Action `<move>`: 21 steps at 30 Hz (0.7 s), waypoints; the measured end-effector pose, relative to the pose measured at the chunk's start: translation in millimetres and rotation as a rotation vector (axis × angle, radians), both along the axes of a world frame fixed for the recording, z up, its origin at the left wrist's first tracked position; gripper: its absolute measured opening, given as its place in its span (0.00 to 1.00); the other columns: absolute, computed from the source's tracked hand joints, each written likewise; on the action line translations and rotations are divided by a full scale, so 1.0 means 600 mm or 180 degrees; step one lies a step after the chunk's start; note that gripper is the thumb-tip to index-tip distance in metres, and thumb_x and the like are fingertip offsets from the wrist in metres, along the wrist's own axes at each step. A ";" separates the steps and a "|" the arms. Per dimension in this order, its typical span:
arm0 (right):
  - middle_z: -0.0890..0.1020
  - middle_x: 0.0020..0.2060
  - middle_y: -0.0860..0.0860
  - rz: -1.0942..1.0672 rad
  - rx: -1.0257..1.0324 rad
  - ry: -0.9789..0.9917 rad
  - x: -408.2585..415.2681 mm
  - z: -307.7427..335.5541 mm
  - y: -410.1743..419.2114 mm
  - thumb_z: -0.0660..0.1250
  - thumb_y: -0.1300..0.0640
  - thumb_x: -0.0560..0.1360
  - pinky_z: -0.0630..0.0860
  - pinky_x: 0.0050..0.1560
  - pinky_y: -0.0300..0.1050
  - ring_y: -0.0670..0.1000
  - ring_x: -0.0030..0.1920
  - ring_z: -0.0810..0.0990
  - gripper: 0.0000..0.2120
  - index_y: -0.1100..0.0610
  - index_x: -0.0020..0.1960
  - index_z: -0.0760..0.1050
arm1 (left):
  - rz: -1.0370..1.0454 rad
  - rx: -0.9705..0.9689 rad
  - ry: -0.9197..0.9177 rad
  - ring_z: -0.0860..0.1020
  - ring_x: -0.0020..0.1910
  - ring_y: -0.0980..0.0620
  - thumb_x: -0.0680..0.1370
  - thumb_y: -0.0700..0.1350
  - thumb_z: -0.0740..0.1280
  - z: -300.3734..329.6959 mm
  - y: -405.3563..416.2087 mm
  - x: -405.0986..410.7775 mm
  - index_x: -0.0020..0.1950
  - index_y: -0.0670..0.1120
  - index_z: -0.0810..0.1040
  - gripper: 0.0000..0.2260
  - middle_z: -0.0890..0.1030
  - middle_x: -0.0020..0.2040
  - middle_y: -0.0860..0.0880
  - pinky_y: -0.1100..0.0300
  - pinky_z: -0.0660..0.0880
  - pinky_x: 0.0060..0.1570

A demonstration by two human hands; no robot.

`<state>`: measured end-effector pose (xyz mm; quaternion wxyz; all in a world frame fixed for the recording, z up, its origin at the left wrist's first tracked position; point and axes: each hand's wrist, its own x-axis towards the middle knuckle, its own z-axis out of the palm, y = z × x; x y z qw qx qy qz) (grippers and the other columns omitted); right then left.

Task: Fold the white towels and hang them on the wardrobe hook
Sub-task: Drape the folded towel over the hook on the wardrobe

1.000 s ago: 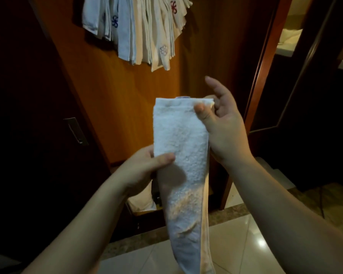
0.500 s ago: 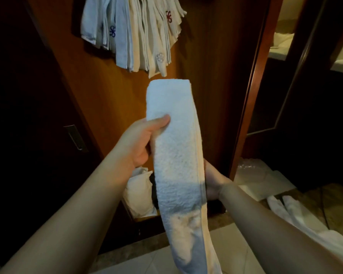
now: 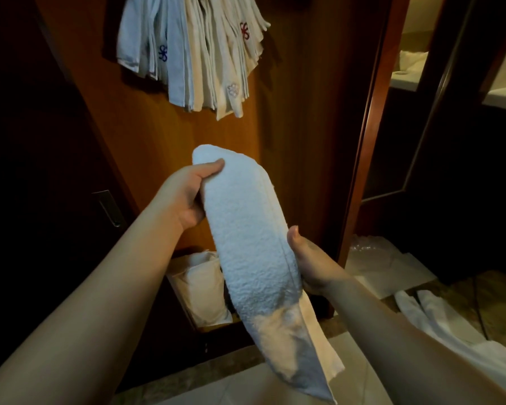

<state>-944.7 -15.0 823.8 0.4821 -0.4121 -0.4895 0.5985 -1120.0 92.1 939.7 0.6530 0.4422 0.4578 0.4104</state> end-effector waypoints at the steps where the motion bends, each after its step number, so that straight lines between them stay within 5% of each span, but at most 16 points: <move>1: 0.86 0.54 0.50 0.0080 0.0022 -0.0020 0.000 -0.005 0.004 0.72 0.21 0.52 0.80 0.58 0.47 0.50 0.58 0.84 0.43 0.51 0.54 0.83 | 0.0028 -0.0015 0.0008 0.84 0.51 0.43 0.76 0.43 0.73 0.001 0.004 0.001 0.63 0.41 0.74 0.18 0.85 0.52 0.42 0.48 0.81 0.46; 5: 0.82 0.58 0.67 0.0411 -0.0296 -0.0230 0.006 -0.008 0.014 0.83 0.32 0.50 0.76 0.65 0.62 0.59 0.56 0.82 0.50 0.63 0.61 0.78 | 0.0145 -0.0072 0.0062 0.83 0.54 0.42 0.74 0.43 0.75 0.009 0.020 0.009 0.66 0.41 0.72 0.23 0.83 0.56 0.42 0.44 0.80 0.52; 10: 0.86 0.55 0.53 0.0753 -0.0494 -0.0245 0.012 0.006 0.020 0.84 0.37 0.54 0.81 0.53 0.43 0.52 0.56 0.84 0.44 0.58 0.62 0.77 | 0.0271 -0.0155 0.0340 0.80 0.51 0.43 0.77 0.42 0.73 0.014 0.039 0.026 0.69 0.43 0.67 0.23 0.80 0.51 0.41 0.44 0.79 0.53; 13: 0.86 0.54 0.56 0.0604 -0.0568 0.0274 0.010 0.014 0.020 0.85 0.41 0.53 0.82 0.52 0.46 0.54 0.56 0.85 0.42 0.60 0.60 0.78 | 0.0206 -0.0265 0.0420 0.80 0.42 0.46 0.80 0.44 0.69 0.005 0.052 0.034 0.62 0.43 0.67 0.15 0.80 0.45 0.42 0.50 0.79 0.39; 15: 0.84 0.57 0.58 0.0472 -0.0582 0.0671 0.007 0.022 0.022 0.86 0.44 0.56 0.82 0.55 0.49 0.56 0.58 0.84 0.37 0.60 0.59 0.81 | -0.0179 -0.0203 0.0624 0.83 0.43 0.47 0.82 0.51 0.65 -0.008 0.064 0.033 0.62 0.42 0.72 0.15 0.82 0.46 0.42 0.52 0.80 0.38; 19: 0.84 0.59 0.56 -0.0249 -0.0494 0.0883 -0.001 0.046 0.029 0.70 0.43 0.71 0.80 0.58 0.53 0.55 0.59 0.83 0.25 0.58 0.60 0.79 | -0.0005 0.0501 0.1563 0.75 0.65 0.43 0.82 0.58 0.61 -0.031 0.062 0.036 0.72 0.46 0.69 0.23 0.75 0.67 0.43 0.50 0.74 0.60; 21: 0.84 0.59 0.56 -0.0532 -0.0495 0.0985 0.002 0.052 0.035 0.63 0.42 0.73 0.77 0.63 0.56 0.56 0.61 0.82 0.24 0.56 0.62 0.77 | 0.0470 0.1589 0.1768 0.75 0.62 0.49 0.82 0.53 0.63 -0.037 0.023 0.035 0.67 0.49 0.71 0.15 0.75 0.63 0.49 0.58 0.72 0.54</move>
